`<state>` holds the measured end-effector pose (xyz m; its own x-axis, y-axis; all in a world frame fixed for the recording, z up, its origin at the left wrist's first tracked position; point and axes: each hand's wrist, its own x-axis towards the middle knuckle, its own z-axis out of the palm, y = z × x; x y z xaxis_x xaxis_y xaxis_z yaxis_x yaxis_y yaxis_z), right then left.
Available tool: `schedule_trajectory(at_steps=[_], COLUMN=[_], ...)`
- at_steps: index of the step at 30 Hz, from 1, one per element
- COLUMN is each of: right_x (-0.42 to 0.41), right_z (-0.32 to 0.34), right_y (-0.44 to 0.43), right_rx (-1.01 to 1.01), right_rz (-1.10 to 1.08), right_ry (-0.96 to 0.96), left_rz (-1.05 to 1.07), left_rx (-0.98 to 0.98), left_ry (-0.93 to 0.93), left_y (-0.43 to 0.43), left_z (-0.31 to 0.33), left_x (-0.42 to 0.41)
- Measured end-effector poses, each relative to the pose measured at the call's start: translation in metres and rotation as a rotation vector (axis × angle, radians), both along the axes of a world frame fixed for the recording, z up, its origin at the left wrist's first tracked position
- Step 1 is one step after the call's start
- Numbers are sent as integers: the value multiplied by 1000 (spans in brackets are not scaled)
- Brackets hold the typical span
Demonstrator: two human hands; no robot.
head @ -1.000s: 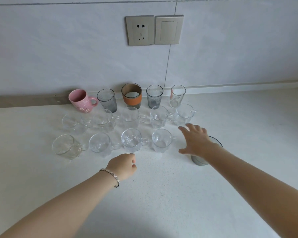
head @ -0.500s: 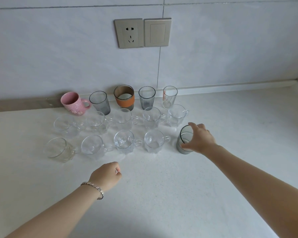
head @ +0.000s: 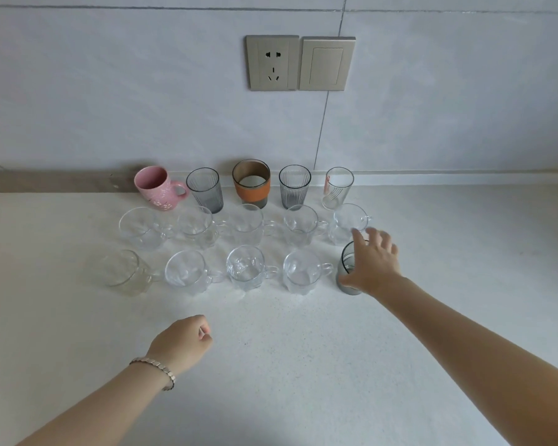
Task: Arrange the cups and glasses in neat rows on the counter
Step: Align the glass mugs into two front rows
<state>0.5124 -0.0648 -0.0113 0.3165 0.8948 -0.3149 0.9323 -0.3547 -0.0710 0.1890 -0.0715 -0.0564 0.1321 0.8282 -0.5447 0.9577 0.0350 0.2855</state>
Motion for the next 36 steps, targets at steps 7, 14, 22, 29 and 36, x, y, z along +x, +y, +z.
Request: schedule_trajectory(at_steps=[7,14,22,29,36], right_x=[-59,-77,-78,-93,-141], right_z=[-15,-28,-29,-8,23], right_y=[10,7,5,-6,-5], right_rx=[-29,20,25,127,-84], right_rz=[296,79,38,217,254], right_ry=[185,219,219,159,114], left_rz=[-6,-20,-24,-32,-24], left_rx=[14,7,-8,-9,32], left_ry=[-6,-1,-5,12,-7], left_y=[2,4,6,8,25], left_z=[0,0,0,6,34], left_x=[-5,-10,-13,-16,-46])
